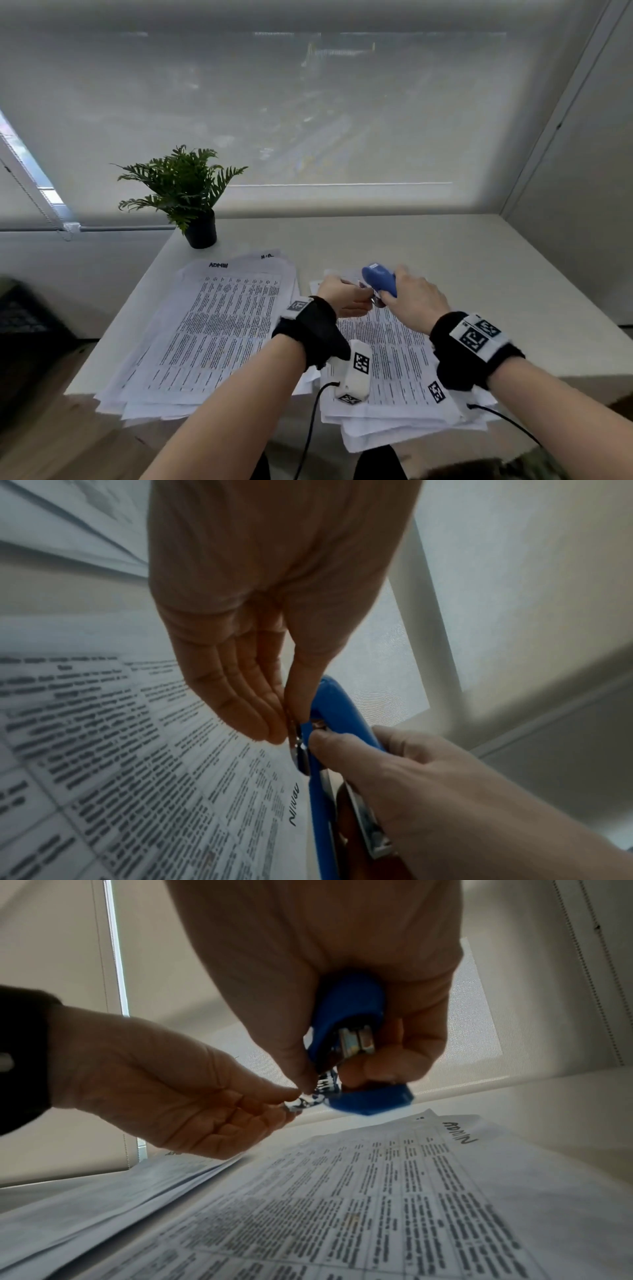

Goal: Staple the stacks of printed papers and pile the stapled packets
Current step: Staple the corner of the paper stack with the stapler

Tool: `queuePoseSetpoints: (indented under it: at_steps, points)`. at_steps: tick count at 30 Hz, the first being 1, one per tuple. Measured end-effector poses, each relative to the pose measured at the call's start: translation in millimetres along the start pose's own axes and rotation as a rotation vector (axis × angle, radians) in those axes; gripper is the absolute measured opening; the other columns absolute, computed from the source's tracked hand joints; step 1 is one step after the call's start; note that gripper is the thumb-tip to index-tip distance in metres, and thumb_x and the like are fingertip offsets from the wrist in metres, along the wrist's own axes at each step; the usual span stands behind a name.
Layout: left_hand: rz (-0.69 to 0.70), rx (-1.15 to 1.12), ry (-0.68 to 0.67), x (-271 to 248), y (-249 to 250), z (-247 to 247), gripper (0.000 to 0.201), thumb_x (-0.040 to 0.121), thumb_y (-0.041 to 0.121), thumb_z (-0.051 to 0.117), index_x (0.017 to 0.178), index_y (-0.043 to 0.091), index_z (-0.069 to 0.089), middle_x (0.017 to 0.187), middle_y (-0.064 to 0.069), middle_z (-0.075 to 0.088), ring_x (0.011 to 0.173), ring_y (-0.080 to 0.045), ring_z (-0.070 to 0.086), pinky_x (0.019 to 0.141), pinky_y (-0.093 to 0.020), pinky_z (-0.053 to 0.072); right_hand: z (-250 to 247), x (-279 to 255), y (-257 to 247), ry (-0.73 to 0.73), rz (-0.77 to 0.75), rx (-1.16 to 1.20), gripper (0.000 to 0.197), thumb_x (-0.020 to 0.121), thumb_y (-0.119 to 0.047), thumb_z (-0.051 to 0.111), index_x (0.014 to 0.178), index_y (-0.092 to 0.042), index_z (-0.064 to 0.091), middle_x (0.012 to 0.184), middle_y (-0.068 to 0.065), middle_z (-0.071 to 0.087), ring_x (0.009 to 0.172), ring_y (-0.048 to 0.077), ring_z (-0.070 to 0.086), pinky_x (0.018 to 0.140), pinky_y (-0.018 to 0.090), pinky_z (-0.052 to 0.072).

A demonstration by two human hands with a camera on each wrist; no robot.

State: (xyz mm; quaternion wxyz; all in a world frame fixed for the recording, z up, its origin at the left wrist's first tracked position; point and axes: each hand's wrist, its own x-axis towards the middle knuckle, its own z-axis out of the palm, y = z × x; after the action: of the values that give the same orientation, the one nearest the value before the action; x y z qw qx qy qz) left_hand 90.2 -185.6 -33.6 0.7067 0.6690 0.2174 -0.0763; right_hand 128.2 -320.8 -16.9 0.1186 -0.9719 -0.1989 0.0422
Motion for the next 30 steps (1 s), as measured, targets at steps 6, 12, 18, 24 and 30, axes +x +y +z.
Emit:
queuePoseSetpoints:
  at_steps: [6, 12, 18, 24, 30]
  points:
    - [-0.02, -0.01, -0.05, 3, -2, -1, 0.019, 0.092, 0.013, 0.06, 0.076, 0.002, 0.062, 0.051, -0.001, 0.066, 0.045, -0.008, 0.065, 0.052, -0.018, 0.057, -1, -5, 9, -0.021, -0.006, -0.033, 0.038, 0.093, -0.037, 0.047, 0.124, -0.016, 0.039, 0.116, 0.013, 0.059, 0.105, 0.033, 0.06, 0.08, 0.036, 0.043]
    - [0.121, 0.095, 0.055, 3, 1, 7, 0.021, 0.09, 0.009, 0.062, 0.069, 0.005, 0.059, 0.059, -0.007, 0.061, 0.037, -0.005, 0.058, 0.047, -0.018, 0.054, -18, -5, 59, -0.054, 0.13, -0.062, 0.042, 0.094, -0.04, 0.046, 0.126, -0.013, 0.045, 0.125, 0.012, 0.052, 0.111, 0.031, 0.057, 0.09, 0.036, 0.044]
    - [0.144, 0.309, 0.1, 14, -8, 26, 0.015, 0.092, 0.018, 0.058, 0.098, 0.004, 0.059, 0.077, -0.006, 0.061, 0.057, -0.013, 0.062, 0.062, -0.028, 0.059, -26, -7, 86, -0.059, 0.177, -0.113, 0.036, 0.092, -0.038, 0.05, 0.118, -0.014, 0.051, 0.12, 0.011, 0.059, 0.107, 0.028, 0.059, 0.083, 0.032, 0.044]
    - [-0.035, 0.082, -0.053, 14, -8, 42, 0.019, 0.096, 0.003, 0.039, 0.112, 0.002, 0.048, 0.092, -0.015, 0.054, 0.064, -0.022, 0.061, 0.057, -0.027, 0.056, -7, -2, 53, -0.062, 0.027, -0.103, 0.034, 0.091, -0.041, 0.051, 0.118, -0.02, 0.052, 0.115, 0.007, 0.056, 0.102, 0.026, 0.06, 0.08, 0.032, 0.043]
    - [-0.041, -0.119, -0.162, 17, -10, 17, 0.011, 0.089, 0.0, 0.053, 0.095, -0.002, 0.062, 0.074, -0.012, 0.069, 0.061, -0.016, 0.068, 0.063, -0.02, 0.058, -5, 0, 32, -0.046, -0.053, -0.121, 0.034, 0.092, -0.04, 0.05, 0.12, -0.021, 0.05, 0.117, 0.007, 0.053, 0.106, 0.029, 0.059, 0.086, 0.036, 0.046]
